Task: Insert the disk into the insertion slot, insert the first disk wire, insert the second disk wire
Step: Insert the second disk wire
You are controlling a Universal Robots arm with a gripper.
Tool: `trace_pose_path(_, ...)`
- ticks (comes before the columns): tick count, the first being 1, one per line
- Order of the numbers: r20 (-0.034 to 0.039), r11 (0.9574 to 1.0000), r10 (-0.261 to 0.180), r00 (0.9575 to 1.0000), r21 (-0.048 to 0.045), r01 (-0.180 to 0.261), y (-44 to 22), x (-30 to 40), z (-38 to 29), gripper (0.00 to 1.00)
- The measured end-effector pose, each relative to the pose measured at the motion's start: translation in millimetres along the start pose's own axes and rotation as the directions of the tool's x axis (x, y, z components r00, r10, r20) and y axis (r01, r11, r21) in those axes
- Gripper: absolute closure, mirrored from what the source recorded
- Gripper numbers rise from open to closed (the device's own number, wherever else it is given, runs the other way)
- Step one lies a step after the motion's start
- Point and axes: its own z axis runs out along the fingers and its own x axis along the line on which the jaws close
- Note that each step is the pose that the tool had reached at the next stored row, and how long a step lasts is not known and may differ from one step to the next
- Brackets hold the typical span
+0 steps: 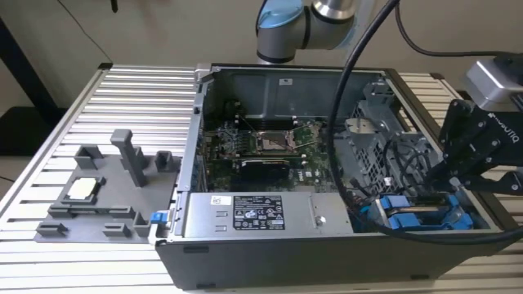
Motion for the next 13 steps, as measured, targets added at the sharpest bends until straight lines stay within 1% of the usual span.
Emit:
trace_pose_path(2, -0.0001, 1.0000, 0.000, 1.0000, 0.0000, 0.000, 0.8, -1.0, -8.2, 0.76)
trace_pose_path(4, 0.0000, 1.0000, 0.000, 1.0000, 0.0000, 0.000, 1.3, -1.6, -13.3, 0.76)
trace_pose_path(13, 0.0001, 1.0000, 0.001, 1.0000, 0.0001, -0.001, 1.4, -1.7, -13.9, 0.76)
